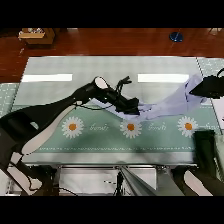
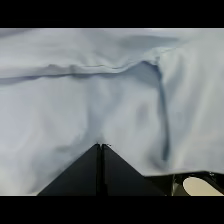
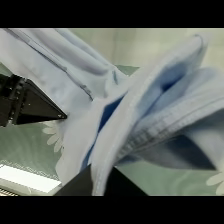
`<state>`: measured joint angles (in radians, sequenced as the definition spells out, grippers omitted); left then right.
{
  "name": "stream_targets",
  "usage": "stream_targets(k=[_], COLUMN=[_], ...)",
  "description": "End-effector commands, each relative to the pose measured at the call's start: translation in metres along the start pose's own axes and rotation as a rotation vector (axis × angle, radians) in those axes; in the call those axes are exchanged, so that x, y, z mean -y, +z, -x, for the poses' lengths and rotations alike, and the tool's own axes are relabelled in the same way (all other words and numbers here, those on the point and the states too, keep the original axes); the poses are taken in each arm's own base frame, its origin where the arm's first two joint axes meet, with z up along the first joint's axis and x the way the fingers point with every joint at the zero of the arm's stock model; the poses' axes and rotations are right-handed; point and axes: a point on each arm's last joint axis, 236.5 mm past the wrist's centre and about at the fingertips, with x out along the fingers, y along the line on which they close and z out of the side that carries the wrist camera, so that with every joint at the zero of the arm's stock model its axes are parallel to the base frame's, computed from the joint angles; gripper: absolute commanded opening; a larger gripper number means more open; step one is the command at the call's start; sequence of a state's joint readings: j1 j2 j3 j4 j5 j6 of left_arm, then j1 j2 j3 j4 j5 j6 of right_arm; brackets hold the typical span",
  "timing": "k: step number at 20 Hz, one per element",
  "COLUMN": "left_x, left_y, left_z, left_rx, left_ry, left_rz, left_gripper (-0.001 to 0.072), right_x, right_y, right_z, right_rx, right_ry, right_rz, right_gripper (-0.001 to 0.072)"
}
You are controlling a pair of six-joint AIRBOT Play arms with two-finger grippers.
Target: Fold the shirts.
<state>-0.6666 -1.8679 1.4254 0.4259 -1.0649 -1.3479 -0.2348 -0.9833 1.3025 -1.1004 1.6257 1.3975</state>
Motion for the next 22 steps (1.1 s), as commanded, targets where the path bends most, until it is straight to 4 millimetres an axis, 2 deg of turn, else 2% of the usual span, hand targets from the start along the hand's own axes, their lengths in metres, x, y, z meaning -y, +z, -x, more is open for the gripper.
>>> stream_targets(k=[1, 3, 5, 7, 8, 9, 11, 12, 14, 16, 18, 20, 22], left_x=[0.001, 0.006, 0.005, 0.007, 0.012, 0.018, 0.032, 0.038, 0.043, 0.048, 0.05, 0.052, 0.054], left_y=[-0.017, -0.024, -0.025, -0.005, 0.012, 0.031, 0.066, 0.078, 0.086, 0.073, 0.046, 0.015, -0.014], left_z=[-0.037, -0.055, -0.058, -0.035, -0.011, 0.018, 0.098, 0.146, 0.239, 0.327, 0.402, 0.461, 0.502], left_rx=[-0.049, -0.064, -0.065, -0.011, 0.041, 0.101, 0.246, 0.322, 0.457, 0.571, 0.675, 0.782, 0.871], left_ry=[-0.036, -0.072, -0.074, -0.089, -0.103, -0.119, -0.149, -0.162, -0.167, -0.161, -0.134, -0.08, -0.025], left_rz=[0.055, 0.095, 0.104, 0.1, 0.075, 0.055, 0.005, -0.03, -0.068, -0.126, -0.163, -0.202, -0.217], left_gripper=[0.0022, 0.0022, 0.0022, 0.002, 0.0019, 0.0019, 0.0019, 0.0019, 0.002, 0.002, 0.002, 0.002, 0.002], right_x=[-0.006, -0.007, -0.006, -0.008, -0.012, -0.016, -0.024, -0.026, -0.045, -0.074, -0.107, -0.139, -0.169], right_y=[-0.006, -0.006, -0.007, -0.006, -0.004, 0.001, 0.014, 0.021, 0.033, 0.048, 0.068, 0.086, 0.093], right_z=[0.009, 0.01, 0.01, 0.01, 0.01, 0.01, 0.011, 0.009, -0.003, -0.025, -0.051, -0.084, -0.129], right_rx=[0.011, 0.014, 0.013, 0.014, 0.024, 0.044, 0.099, 0.126, 0.145, 0.162, 0.202, 0.238, 0.236], right_ry=[-0.001, -0.001, -0.005, 0.002, 0.017, 0.036, 0.069, 0.064, 0.09, 0.134, 0.182, 0.228, 0.264], right_rz=[0.011, 0.015, 0.014, 0.014, 0.014, 0.005, -0.002, 0.002, 0.024, 0.052, 0.068, 0.068, 0.053], right_gripper=[0.0018, 0.0018, 0.0018, 0.0018, 0.0018, 0.0018, 0.0018, 0.0018, 0.0018, 0.0018, 0.0018, 0.0018, 0.0018])
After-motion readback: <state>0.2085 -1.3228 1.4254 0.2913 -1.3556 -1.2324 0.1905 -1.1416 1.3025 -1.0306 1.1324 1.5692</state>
